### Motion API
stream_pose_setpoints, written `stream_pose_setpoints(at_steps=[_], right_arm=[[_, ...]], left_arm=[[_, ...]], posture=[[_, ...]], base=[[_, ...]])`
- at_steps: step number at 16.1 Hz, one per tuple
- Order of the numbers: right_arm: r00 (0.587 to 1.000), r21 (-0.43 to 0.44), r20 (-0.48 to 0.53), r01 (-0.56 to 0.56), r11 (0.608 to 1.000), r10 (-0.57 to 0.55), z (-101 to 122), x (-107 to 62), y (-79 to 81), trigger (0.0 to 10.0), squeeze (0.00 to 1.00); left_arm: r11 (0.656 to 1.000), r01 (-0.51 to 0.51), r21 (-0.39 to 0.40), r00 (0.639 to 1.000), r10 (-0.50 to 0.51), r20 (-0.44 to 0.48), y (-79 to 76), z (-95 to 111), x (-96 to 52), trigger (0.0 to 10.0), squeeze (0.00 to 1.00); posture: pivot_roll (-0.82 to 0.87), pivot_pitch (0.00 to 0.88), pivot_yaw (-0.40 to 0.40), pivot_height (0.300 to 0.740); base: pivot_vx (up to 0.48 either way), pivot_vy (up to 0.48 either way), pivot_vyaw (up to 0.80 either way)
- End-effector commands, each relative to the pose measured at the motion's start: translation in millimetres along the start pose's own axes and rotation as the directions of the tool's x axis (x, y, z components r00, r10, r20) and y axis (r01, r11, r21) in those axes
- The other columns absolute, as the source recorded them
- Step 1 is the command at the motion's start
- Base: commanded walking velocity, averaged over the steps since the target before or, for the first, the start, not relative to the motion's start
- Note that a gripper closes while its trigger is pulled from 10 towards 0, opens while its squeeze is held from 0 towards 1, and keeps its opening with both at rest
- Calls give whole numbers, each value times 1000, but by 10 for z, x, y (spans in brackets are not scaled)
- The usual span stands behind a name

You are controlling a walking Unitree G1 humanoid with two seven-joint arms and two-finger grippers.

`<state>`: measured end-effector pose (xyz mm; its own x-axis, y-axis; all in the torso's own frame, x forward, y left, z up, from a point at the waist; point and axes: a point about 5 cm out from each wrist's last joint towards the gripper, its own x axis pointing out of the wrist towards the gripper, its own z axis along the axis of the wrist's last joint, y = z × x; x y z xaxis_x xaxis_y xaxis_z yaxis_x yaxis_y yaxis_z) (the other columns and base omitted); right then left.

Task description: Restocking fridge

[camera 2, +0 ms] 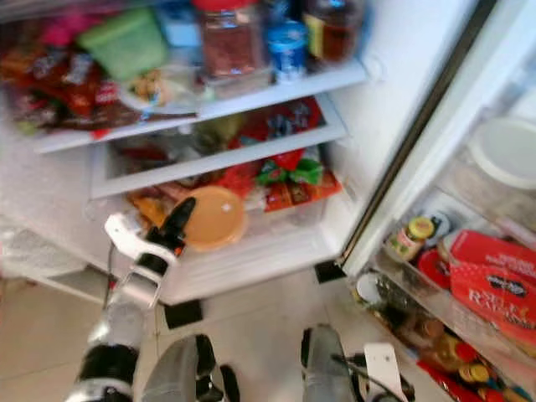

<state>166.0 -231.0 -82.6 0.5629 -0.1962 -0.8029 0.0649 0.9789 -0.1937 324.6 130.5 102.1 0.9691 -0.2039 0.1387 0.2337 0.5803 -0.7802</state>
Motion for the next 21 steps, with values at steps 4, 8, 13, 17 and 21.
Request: stream_pose_setpoints(at_steps=[4,8,13,17,21], right_arm=[[999,9,-29,-46,999,46,-81,-15,137,10000,0],[998,8,-31,-52,999,52,-81,-14,143,10000,0],[998,9,-34,-54,998,55,-81,-13,149,10000,0],[998,8,-33,-54,998,55,-81,-13,151,10000,0],[998,7,-34,-54,999,54,-82,-14,150,10000,0]], left_arm=[[1000,-17,7,1000,17,15,61,54,-50,10000,0],[1000,-11,11,1000,10,10,53,53,-51,10000,0],[1000,17,25,1000,-17,-3,2,39,-40,10000,0],[999,38,33,999,-38,0,-52,53,-28,10000,0],[986,147,75,989,-145,-33,-264,59,-60,10000,0]], posture=[[-108,258,111,614],[-105,258,112,614],[-104,258,114,614],[-104,258,114,614],[-103,259,114,614]], base=[[279,0,0],[278,0,0],[282,0,0],[279,0,0],[69,0,0]])
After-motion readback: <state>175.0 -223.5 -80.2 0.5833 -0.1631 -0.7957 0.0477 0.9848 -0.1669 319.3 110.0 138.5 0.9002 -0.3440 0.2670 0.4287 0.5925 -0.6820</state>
